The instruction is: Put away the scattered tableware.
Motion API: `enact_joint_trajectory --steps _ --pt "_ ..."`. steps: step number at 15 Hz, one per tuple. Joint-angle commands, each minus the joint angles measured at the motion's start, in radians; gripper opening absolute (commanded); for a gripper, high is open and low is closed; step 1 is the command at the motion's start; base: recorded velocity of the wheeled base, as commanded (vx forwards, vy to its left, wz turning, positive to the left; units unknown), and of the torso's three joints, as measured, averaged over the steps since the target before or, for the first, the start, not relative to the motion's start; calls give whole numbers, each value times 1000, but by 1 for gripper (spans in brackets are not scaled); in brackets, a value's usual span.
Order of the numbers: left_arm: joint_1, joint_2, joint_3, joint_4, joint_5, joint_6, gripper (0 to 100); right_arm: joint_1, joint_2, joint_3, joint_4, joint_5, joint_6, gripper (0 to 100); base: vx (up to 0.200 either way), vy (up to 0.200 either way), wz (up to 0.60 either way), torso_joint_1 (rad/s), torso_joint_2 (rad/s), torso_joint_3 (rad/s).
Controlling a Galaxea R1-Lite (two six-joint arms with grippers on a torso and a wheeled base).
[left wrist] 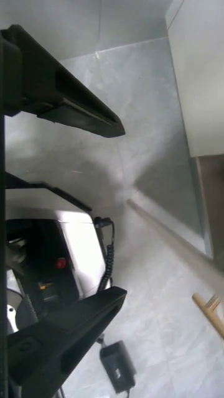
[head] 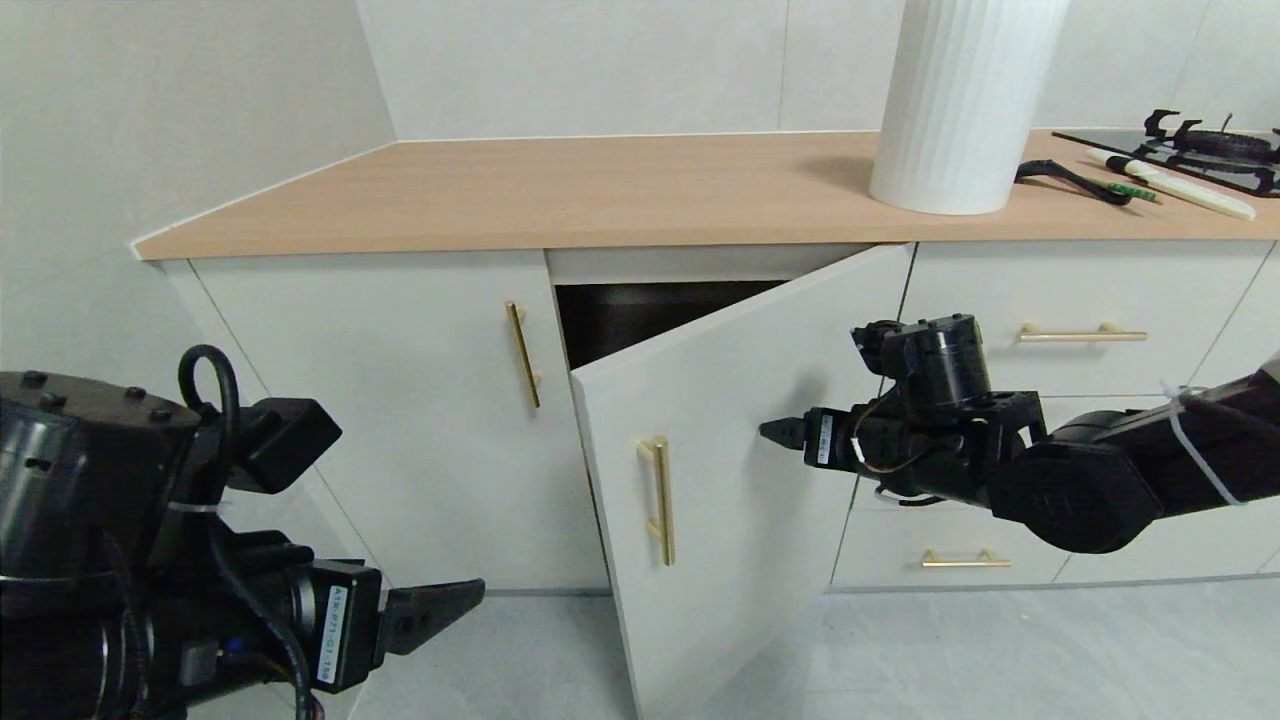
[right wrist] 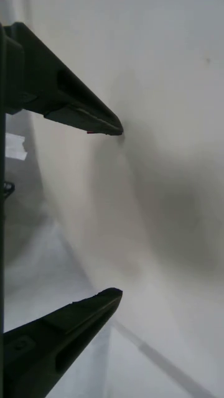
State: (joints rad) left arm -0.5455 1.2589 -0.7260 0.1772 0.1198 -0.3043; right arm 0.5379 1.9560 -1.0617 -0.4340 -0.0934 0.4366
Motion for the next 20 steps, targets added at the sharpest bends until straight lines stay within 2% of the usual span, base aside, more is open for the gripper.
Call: enact_joint_trajectory --steps 1,6,10,13,17,20 --pt "1 19 -1 2 6 -1 100 1 17 -1 1 0 13 100 0 0 0 0 0 0" --pt "16 25 0 2 8 -1 100 5 63 -64 0 -14 117 100 0 0 0 0 0 0" --pt "16 31 2 2 8 -1 100 5 167 -199 0 -147 223 100 0 0 0 0 0 0" --pt "16 33 3 2 8 -1 100 5 227 -256 -11 -206 246 100 0 0 0 0 0 0" --pt "19 43 3 2 9 -3 100 4 311 -282 -167 -318 223 100 0 0 0 0 0 0" --pt "19 48 3 2 24 -1 100 -6 331 -314 -169 -348 220 100 0 0 0 0 0 0"
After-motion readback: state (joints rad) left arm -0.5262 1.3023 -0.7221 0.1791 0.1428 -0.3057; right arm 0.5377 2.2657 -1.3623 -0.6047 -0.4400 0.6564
